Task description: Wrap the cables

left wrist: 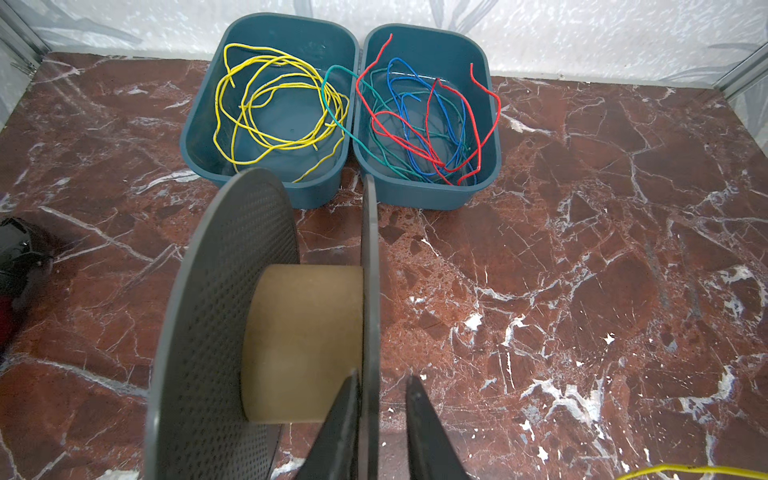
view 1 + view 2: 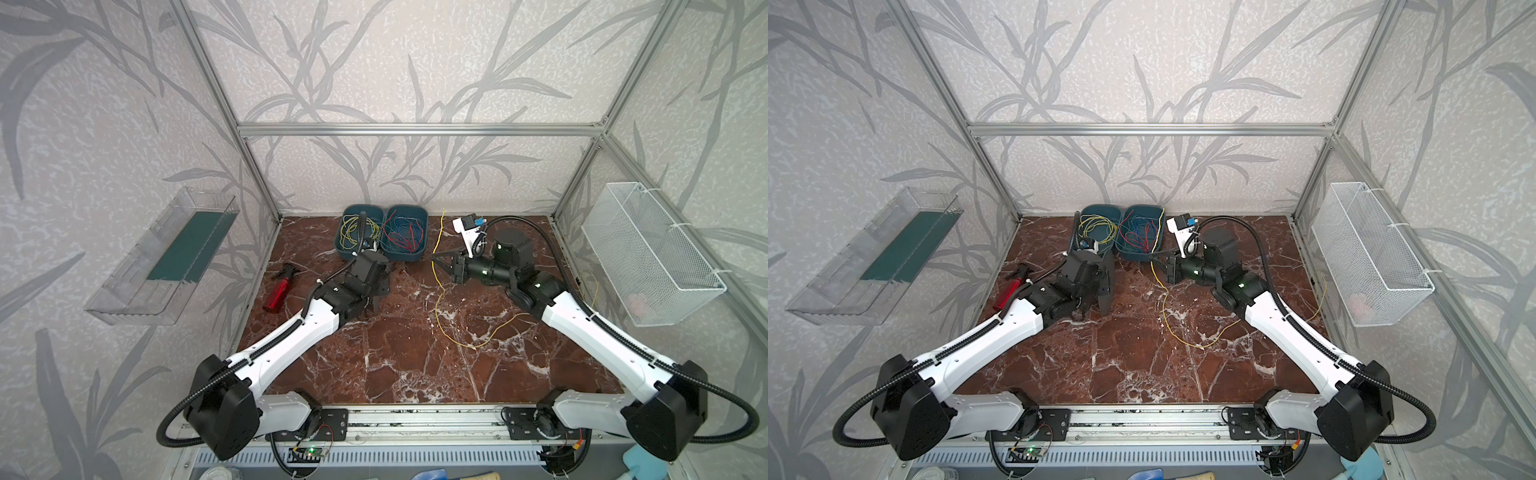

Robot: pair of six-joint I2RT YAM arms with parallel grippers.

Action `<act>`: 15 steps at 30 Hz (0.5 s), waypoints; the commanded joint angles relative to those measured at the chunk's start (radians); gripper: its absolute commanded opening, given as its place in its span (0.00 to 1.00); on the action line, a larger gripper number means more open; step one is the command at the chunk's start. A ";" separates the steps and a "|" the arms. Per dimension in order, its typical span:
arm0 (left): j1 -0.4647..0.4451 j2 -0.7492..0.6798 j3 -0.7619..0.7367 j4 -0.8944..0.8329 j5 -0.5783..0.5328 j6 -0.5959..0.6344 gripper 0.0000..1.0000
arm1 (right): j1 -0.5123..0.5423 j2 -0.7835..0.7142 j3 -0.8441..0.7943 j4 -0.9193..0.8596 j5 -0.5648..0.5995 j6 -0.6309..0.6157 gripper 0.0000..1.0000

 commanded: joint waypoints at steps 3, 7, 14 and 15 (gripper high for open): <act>-0.005 -0.045 0.042 -0.044 -0.002 0.022 0.24 | 0.003 -0.013 -0.012 0.014 -0.010 -0.003 0.00; -0.005 -0.062 0.054 -0.055 -0.001 0.038 0.27 | 0.004 -0.007 -0.015 0.018 -0.014 -0.003 0.00; -0.002 -0.060 0.224 -0.109 0.128 0.155 0.33 | 0.006 0.024 -0.016 0.035 -0.032 0.019 0.00; -0.002 -0.048 0.264 -0.114 0.168 0.178 0.34 | 0.009 0.030 -0.017 0.042 -0.033 0.025 0.00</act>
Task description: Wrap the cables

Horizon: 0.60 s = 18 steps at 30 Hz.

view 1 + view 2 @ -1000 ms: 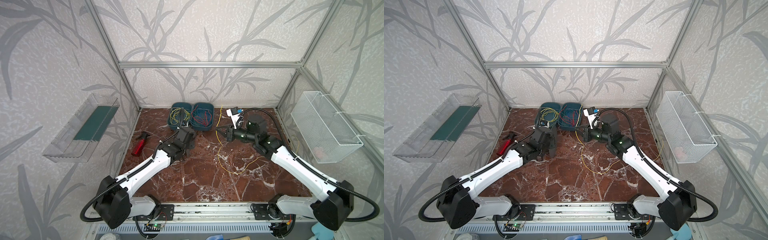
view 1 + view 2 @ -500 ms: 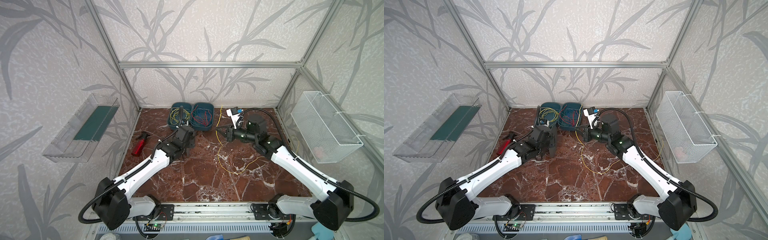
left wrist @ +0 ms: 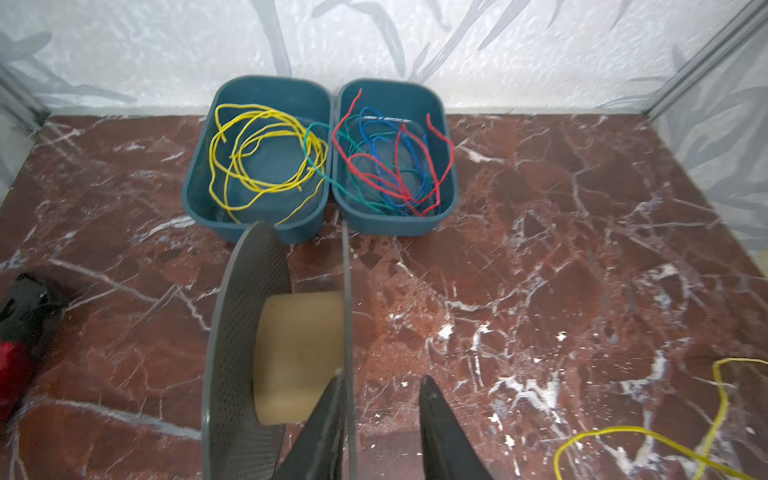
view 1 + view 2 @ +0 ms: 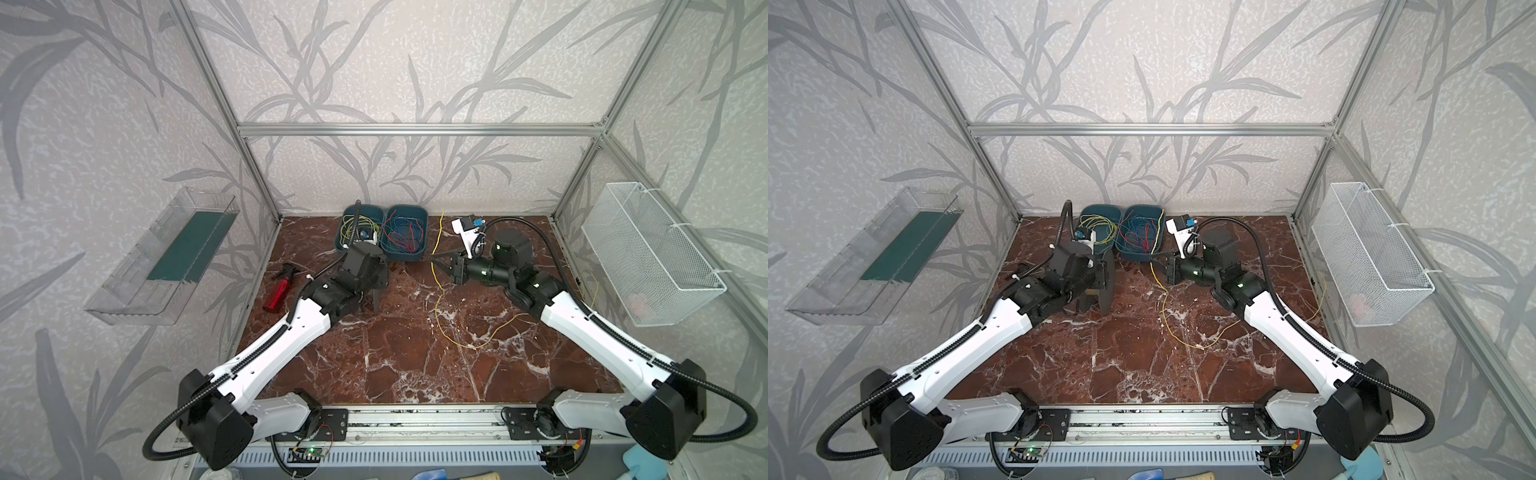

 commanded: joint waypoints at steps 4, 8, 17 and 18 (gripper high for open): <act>-0.002 0.056 0.252 -0.033 0.255 0.121 0.42 | 0.036 0.045 -0.005 0.046 -0.015 0.021 0.00; 0.000 0.141 0.360 -0.018 0.405 0.101 0.45 | 0.063 0.066 -0.003 0.061 -0.011 0.030 0.00; 0.001 0.246 0.394 0.043 0.525 0.065 0.45 | 0.102 0.065 -0.014 0.100 -0.020 0.062 0.00; 0.001 0.252 0.393 0.044 0.530 0.061 0.45 | 0.104 0.065 -0.015 0.099 -0.019 0.059 0.00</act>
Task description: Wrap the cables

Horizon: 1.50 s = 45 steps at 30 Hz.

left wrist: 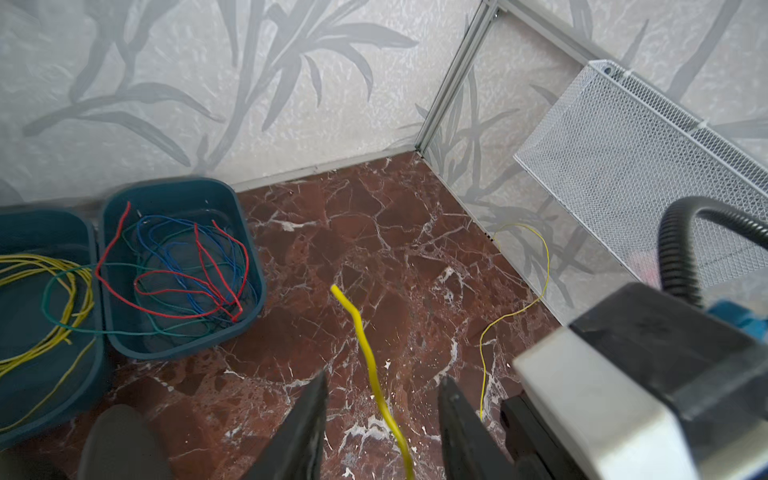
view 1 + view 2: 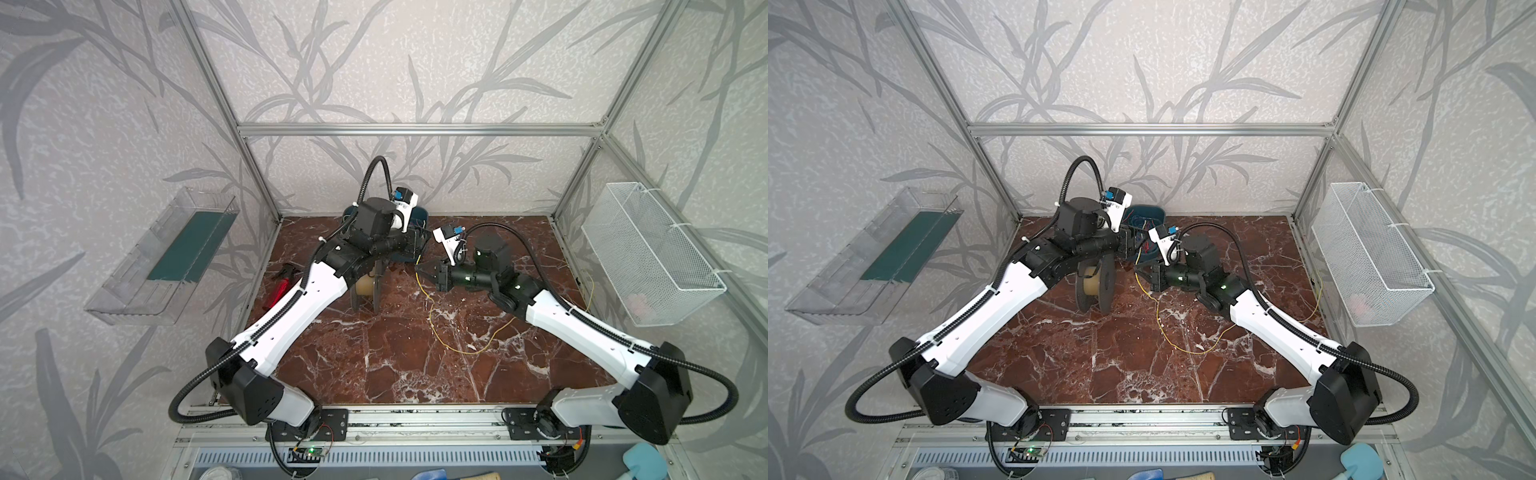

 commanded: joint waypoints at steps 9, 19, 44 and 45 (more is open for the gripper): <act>0.009 -0.029 -0.022 0.061 0.060 -0.038 0.00 | 0.020 0.002 -0.018 0.046 -0.012 0.011 0.00; 0.015 -0.128 -0.171 0.241 -0.097 -0.093 0.00 | 0.020 -0.007 -0.006 0.010 0.022 0.002 0.04; 0.024 -0.317 -0.641 1.154 -0.357 -0.186 0.00 | 0.017 -0.151 -0.300 0.505 0.357 0.828 0.84; 0.025 -0.324 -0.666 1.197 -0.353 -0.180 0.00 | 0.018 -0.128 -0.300 0.534 0.355 0.873 0.84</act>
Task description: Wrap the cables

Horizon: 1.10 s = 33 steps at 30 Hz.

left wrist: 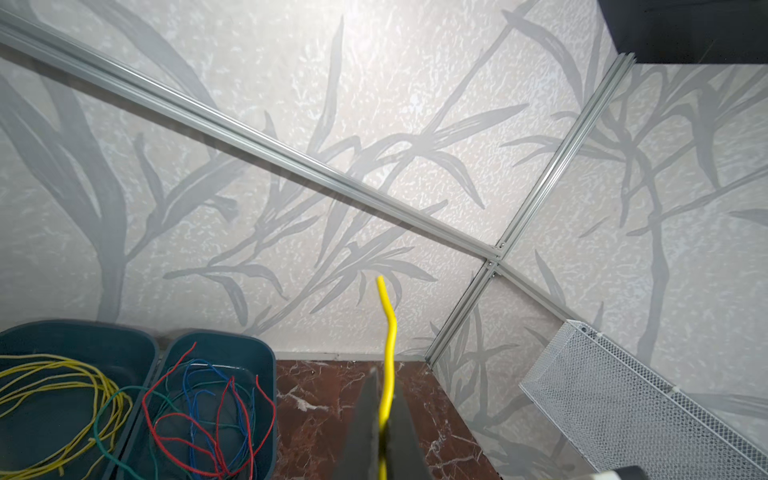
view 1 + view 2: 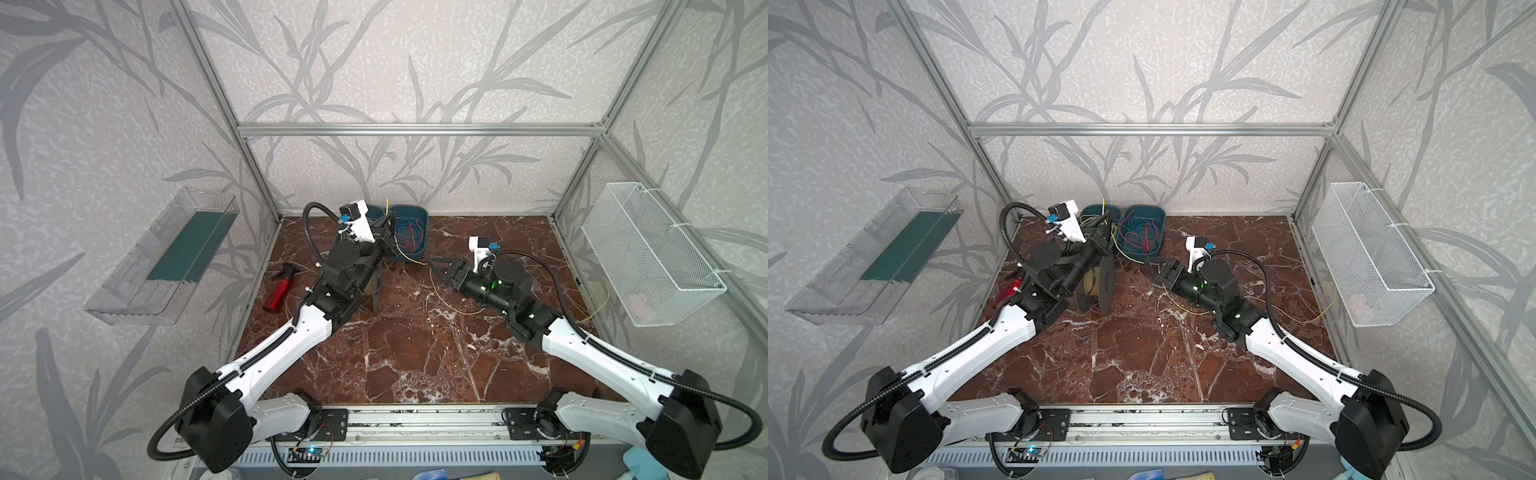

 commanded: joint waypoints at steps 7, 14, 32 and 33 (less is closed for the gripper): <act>0.004 -0.018 -0.160 0.447 -0.005 0.039 0.00 | 0.018 0.223 0.006 0.460 0.024 0.456 0.85; 0.003 -0.010 -0.181 0.496 0.000 0.050 0.00 | 0.046 0.325 0.051 0.518 -0.010 0.545 0.72; 0.003 -0.017 -0.251 0.570 0.024 0.064 0.00 | 0.044 0.339 0.099 0.514 -0.022 0.538 0.20; 0.004 -0.016 -0.252 0.572 0.025 0.063 0.00 | 0.044 0.341 0.104 0.510 -0.023 0.542 0.23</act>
